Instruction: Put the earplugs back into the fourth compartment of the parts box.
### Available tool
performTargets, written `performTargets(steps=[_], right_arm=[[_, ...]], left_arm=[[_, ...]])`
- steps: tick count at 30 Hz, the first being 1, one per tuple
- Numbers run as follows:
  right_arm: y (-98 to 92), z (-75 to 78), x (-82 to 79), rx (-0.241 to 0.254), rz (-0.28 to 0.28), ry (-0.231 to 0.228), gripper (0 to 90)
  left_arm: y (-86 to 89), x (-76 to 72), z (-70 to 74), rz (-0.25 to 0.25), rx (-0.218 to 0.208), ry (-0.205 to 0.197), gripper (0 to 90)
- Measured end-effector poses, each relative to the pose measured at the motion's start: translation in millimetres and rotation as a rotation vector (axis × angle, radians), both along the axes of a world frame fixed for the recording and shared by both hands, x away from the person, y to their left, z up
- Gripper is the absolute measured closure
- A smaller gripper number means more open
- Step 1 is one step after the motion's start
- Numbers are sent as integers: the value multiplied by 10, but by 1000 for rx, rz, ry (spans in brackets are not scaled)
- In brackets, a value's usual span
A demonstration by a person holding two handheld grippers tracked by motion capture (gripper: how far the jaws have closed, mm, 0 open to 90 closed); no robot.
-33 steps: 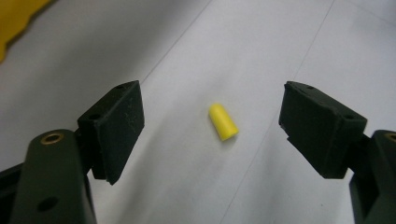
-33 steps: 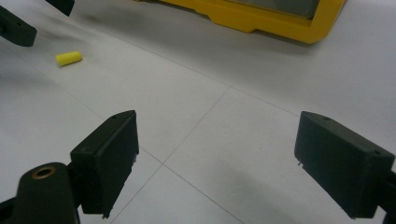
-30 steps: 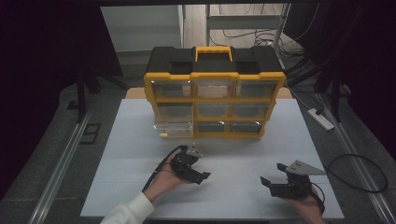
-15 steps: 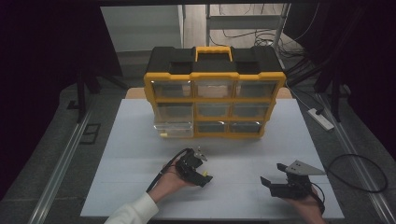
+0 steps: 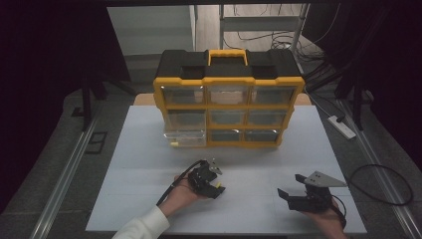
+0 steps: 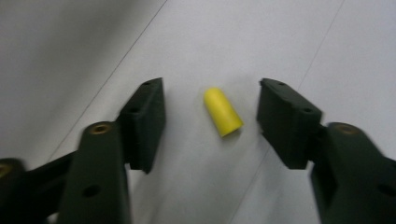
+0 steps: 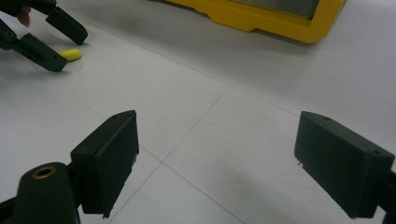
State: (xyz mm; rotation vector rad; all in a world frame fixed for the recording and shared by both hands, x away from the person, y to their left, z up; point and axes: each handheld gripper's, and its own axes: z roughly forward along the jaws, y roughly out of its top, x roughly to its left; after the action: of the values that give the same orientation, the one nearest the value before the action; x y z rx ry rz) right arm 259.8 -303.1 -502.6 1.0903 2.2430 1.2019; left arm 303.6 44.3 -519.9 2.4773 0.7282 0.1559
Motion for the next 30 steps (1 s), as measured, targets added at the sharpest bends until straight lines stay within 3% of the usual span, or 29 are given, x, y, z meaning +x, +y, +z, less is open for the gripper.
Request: performTargets(steps=[8, 17, 21, 27, 30], right_arm=[[-3, 3, 0, 1, -2, 0, 145], [-7, 3, -5, 2, -4, -3, 145], [-9, 4, -7, -1, -6, -4, 145], [-9, 4, -7, 0, -6, -4, 145], [-7, 2, -6, 1, -6, -4, 145]], left_arm=[[1, -21, 11, -46, -9, -2, 773], [51, -28, 71, -38, -46, -28, 790], [123, -38, 153, -24, -114, -29, 789], [248, -85, 333, 14, -215, -74, 789], [327, -89, 429, 13, -283, -78, 787]])
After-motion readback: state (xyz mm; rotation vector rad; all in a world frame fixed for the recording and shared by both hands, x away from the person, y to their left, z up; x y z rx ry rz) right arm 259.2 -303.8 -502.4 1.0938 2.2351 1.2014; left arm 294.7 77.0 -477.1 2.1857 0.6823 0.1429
